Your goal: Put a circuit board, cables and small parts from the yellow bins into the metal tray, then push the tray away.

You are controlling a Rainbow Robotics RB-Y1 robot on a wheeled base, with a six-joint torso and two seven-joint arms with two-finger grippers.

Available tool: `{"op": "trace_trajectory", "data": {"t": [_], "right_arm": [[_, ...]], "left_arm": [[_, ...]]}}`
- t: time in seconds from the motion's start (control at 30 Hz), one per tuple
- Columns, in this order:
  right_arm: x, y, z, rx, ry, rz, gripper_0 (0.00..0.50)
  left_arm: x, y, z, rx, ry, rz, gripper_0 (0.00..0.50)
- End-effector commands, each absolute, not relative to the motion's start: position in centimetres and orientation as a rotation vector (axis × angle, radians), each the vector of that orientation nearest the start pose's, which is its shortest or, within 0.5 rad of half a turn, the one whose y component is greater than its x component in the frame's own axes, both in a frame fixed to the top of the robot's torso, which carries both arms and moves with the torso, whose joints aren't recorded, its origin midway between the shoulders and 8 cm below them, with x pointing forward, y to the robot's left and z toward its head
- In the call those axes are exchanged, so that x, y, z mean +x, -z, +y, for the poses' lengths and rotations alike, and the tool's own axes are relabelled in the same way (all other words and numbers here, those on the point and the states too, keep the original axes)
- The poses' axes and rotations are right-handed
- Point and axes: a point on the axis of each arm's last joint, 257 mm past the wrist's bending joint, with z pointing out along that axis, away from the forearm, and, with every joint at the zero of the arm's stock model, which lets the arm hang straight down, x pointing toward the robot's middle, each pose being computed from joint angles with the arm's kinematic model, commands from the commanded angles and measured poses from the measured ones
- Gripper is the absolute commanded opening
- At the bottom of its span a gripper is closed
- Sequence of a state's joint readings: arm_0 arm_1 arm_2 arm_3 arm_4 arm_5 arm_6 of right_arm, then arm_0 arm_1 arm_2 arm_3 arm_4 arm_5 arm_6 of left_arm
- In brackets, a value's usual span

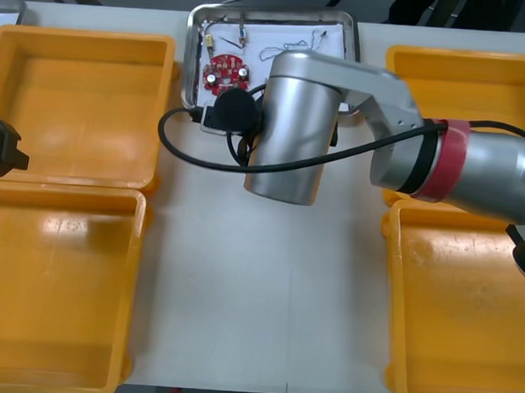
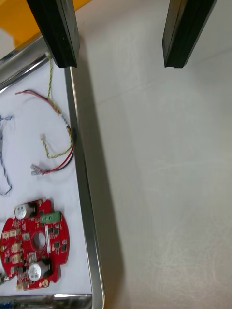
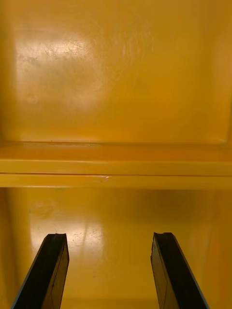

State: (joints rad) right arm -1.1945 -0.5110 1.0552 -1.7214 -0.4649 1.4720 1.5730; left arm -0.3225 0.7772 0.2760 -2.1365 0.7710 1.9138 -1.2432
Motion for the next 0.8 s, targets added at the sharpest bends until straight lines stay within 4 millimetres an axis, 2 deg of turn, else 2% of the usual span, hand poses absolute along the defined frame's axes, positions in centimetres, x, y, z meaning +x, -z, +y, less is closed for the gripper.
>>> {"op": "trace_trajectory", "data": {"t": [0.03, 0.1, 0.17, 0.23, 0.53, 0.67, 0.8], "right_arm": [[51.7, 11.6, -3.9, -1.388, 0.495, 1.973, 0.500], [50.7, 11.4, -5.7, -1.315, 0.433, 2.067, 0.500], [50.3, 11.4, -6.1, -1.296, 0.418, 2.094, 0.500], [49.2, 11.3, -8.7, -1.164, 0.359, 2.218, 0.500], [45.9, 11.1, -16.5, -0.757, 0.226, 2.500, 0.500], [45.2, 10.4, -18.8, -0.593, 0.109, 2.549, 0.500], [44.7, 10.0, -20.8, -0.485, 0.071, 2.558, 0.500]], "left_arm": [[41.1, 11.0, 38.6, -0.098, -0.108, 2.544, 0.500], [41.1, 11.0, 38.6, -0.098, -0.108, 2.544, 0.500], [41.1, 11.0, 38.6, -0.098, -0.108, 2.544, 0.500], [41.1, 11.0, 38.6, -0.098, -0.108, 2.544, 0.500], [41.1, 11.0, 38.6, -0.098, -0.108, 2.544, 0.500], [41.1, 11.0, 38.6, -0.098, -0.108, 2.544, 0.500], [41.1, 11.0, 38.6, -0.098, -0.108, 2.544, 0.500]]}}
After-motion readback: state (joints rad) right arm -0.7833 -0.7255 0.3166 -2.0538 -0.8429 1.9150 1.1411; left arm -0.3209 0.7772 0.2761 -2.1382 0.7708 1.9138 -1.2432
